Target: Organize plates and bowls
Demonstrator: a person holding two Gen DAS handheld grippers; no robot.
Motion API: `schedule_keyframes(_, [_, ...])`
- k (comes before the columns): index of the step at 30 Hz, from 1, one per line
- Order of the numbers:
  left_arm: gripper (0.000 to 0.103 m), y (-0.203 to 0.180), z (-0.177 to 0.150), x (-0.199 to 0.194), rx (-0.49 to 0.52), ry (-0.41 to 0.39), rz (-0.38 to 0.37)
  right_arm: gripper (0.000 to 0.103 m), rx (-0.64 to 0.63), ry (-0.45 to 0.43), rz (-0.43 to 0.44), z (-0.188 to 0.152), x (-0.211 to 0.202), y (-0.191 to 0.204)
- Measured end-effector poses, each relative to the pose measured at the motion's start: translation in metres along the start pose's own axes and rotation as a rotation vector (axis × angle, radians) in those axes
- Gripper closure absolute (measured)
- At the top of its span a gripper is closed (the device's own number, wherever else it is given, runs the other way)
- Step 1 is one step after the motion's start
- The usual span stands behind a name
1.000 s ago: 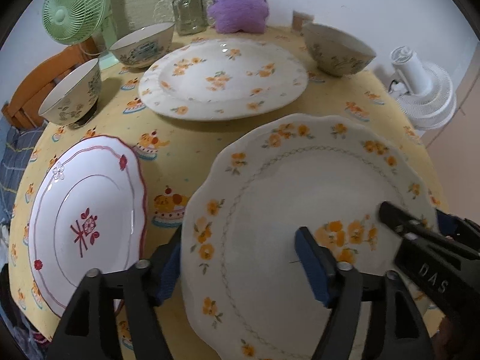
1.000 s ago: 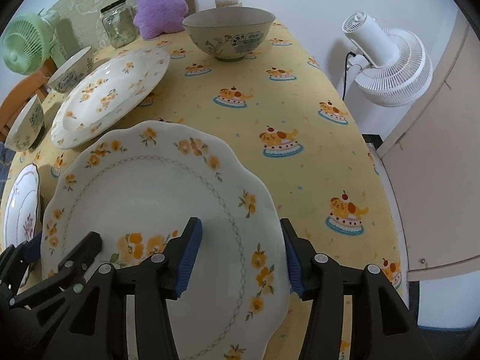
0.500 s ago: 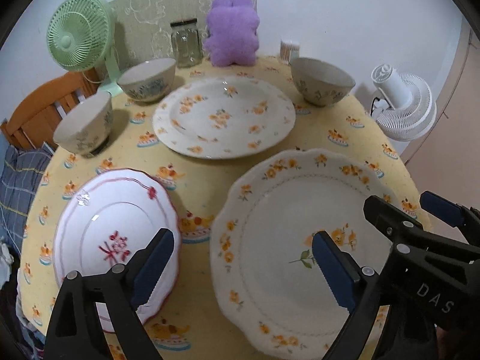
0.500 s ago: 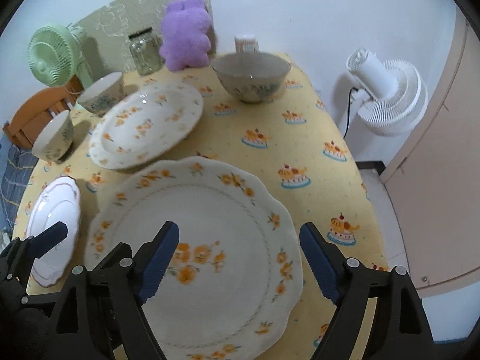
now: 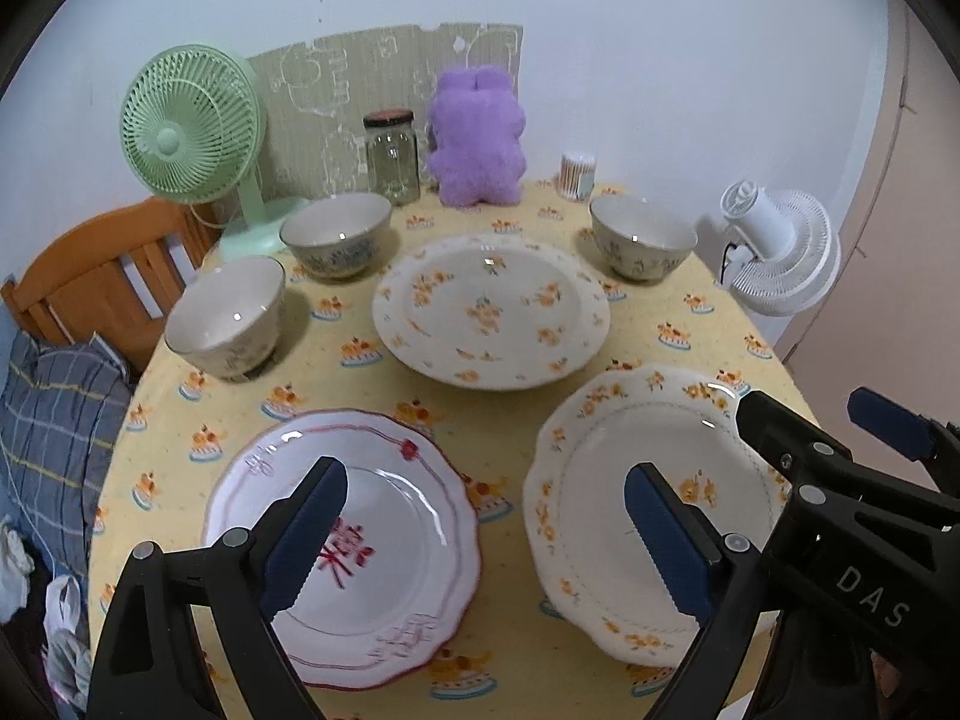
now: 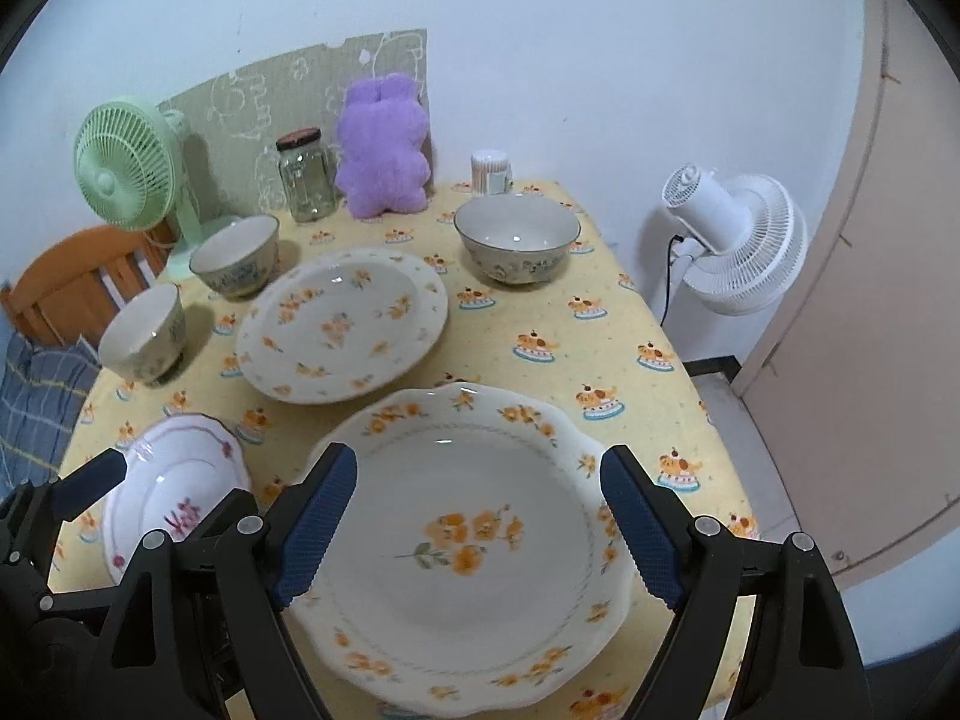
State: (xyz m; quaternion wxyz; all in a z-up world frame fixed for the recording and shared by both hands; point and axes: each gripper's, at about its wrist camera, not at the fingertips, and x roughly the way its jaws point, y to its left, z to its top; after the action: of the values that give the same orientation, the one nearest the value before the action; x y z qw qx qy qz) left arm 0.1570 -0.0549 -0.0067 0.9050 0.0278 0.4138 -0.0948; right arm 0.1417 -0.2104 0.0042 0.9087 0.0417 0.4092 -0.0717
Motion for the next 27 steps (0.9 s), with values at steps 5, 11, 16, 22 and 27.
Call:
schedule_keyframes(5, [0.008,0.017,0.006,-0.014,0.015,-0.026,0.001,0.017,0.040,-0.014,-0.011,0.004,-0.014,0.018])
schedule_keyframes(11, [0.008,0.033,0.023,-0.017,0.009,-0.027,0.015,0.017,0.044,-0.013,-0.011,0.018,-0.016,0.036])
schedule_keyframes(16, [0.008,0.040,0.038,-0.006,-0.018,-0.017,0.028,0.017,0.029,0.016,0.016,0.038,-0.001,0.044])
schedule_keyframes(22, [0.008,0.041,0.059,0.022,-0.027,-0.005,0.080,0.017,-0.007,0.026,0.057,0.061,0.030,0.044])
schedule_keyframes(27, [0.008,0.039,0.079,0.046,-0.051,0.001,0.107,0.018,-0.023,0.022,0.072,0.082,0.055,0.042])
